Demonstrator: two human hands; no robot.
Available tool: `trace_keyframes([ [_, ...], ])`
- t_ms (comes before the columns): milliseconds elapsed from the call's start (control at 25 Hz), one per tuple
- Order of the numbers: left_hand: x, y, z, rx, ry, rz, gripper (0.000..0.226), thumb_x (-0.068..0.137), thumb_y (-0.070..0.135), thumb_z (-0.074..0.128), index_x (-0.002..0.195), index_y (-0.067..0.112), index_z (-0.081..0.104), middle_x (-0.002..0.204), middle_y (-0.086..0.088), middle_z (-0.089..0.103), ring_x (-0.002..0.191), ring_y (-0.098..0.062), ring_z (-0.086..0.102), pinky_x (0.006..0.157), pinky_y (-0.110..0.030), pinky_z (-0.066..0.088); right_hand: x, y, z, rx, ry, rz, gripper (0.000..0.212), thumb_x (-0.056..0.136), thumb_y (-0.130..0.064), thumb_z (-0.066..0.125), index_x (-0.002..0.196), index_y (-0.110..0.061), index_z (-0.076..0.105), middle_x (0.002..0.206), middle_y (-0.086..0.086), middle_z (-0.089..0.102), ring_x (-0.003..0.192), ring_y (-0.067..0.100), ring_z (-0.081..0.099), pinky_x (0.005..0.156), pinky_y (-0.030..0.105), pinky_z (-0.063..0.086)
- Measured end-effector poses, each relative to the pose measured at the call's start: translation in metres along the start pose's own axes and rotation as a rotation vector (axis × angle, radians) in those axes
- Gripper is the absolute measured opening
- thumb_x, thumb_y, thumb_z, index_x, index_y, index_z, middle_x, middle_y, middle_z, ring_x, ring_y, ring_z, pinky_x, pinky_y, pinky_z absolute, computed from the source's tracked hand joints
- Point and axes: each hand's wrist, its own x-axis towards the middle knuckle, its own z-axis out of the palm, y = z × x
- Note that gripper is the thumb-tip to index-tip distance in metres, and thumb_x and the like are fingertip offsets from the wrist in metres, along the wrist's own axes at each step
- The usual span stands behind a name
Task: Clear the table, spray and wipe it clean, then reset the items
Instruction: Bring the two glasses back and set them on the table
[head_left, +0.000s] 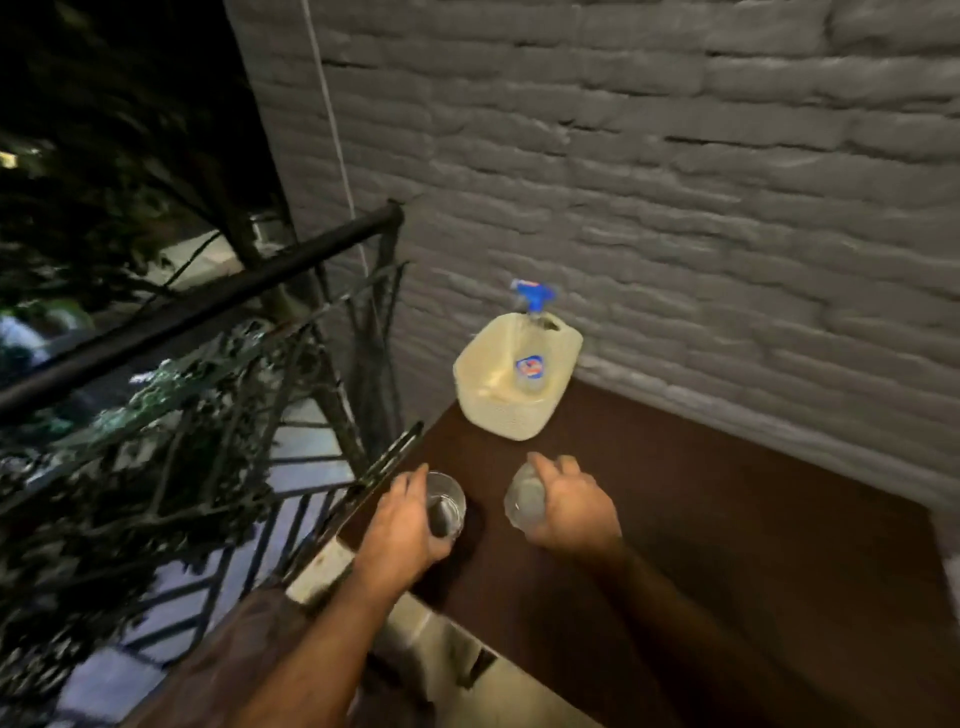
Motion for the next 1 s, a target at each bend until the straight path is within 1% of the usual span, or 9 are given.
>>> trace_keyframes([
  [160, 0.018, 0.081, 0.033, -0.006, -0.031, 0.130, 0.102, 0.070, 0.039, 0.078, 0.151, 0.016, 0.021, 0.149, -0.004, 0.031, 0.134, -0.023, 0.039, 0.110, -0.029, 0.030, -0.023, 0.079, -0.036, 0.009, 0.069, 0.155, 0.093, 0.067, -0.047, 0.074, 0.144, -0.037, 0.024, 0.136, 0.001, 0.039, 0.115, 0.024, 0.051, 0.090, 0.038, 0.052],
  [360, 0.036, 0.142, 0.064, 0.015, -0.109, 0.240, 0.105, 0.069, 0.042, 0.080, 0.152, 0.019, 0.019, 0.151, 0.000, 0.030, 0.135, -0.020, 0.038, 0.110, -0.029, 0.031, -0.041, 0.136, -0.053, 0.041, 0.126, 0.314, 0.092, 0.069, -0.050, 0.073, 0.144, -0.038, 0.022, 0.137, 0.000, 0.039, 0.115, 0.022, 0.050, 0.089, 0.036, 0.052],
  [480, 0.050, 0.162, 0.080, 0.014, -0.180, 0.293, 0.107, 0.068, 0.041, 0.081, 0.152, 0.020, 0.018, 0.152, 0.001, 0.029, 0.136, -0.018, 0.037, 0.112, -0.028, 0.031, -0.045, 0.157, -0.054, 0.035, 0.134, 0.362, 0.091, 0.069, -0.050, 0.074, 0.143, -0.037, 0.023, 0.138, 0.001, 0.040, 0.115, 0.022, 0.051, 0.087, 0.035, 0.053],
  [640, 0.079, 0.176, 0.103, 0.019, -0.248, 0.380, 0.103, 0.070, 0.044, 0.078, 0.152, 0.019, 0.020, 0.152, 0.001, 0.030, 0.135, -0.018, 0.038, 0.111, -0.026, 0.030, -0.039, 0.177, -0.048, 0.037, 0.105, 0.434, 0.091, 0.069, -0.046, 0.076, 0.142, -0.038, 0.022, 0.142, 0.003, 0.038, 0.118, 0.025, 0.051, 0.088, 0.037, 0.053],
  [800, 0.118, 0.181, 0.122, 0.013, -0.307, 0.425, 0.104, 0.072, 0.041, 0.078, 0.153, 0.022, 0.015, 0.156, 0.000, 0.023, 0.139, -0.018, 0.033, 0.113, -0.030, 0.031, -0.022, 0.190, -0.047, 0.048, 0.104, 0.519, 0.092, 0.070, -0.049, 0.074, 0.144, -0.037, 0.021, 0.144, 0.003, 0.036, 0.120, 0.026, 0.050, 0.090, 0.038, 0.052],
  [1000, 0.157, 0.189, 0.144, 0.025, -0.395, 0.469, 0.106, 0.072, 0.049, 0.075, 0.153, 0.024, 0.012, 0.157, -0.001, 0.019, 0.141, -0.019, 0.031, 0.113, -0.032, 0.033, -0.006, 0.205, -0.048, 0.098, 0.128, 0.602, 0.088, 0.070, -0.052, 0.072, 0.141, -0.039, 0.023, 0.139, 0.001, 0.039, 0.117, 0.024, 0.051, 0.089, 0.038, 0.053],
])
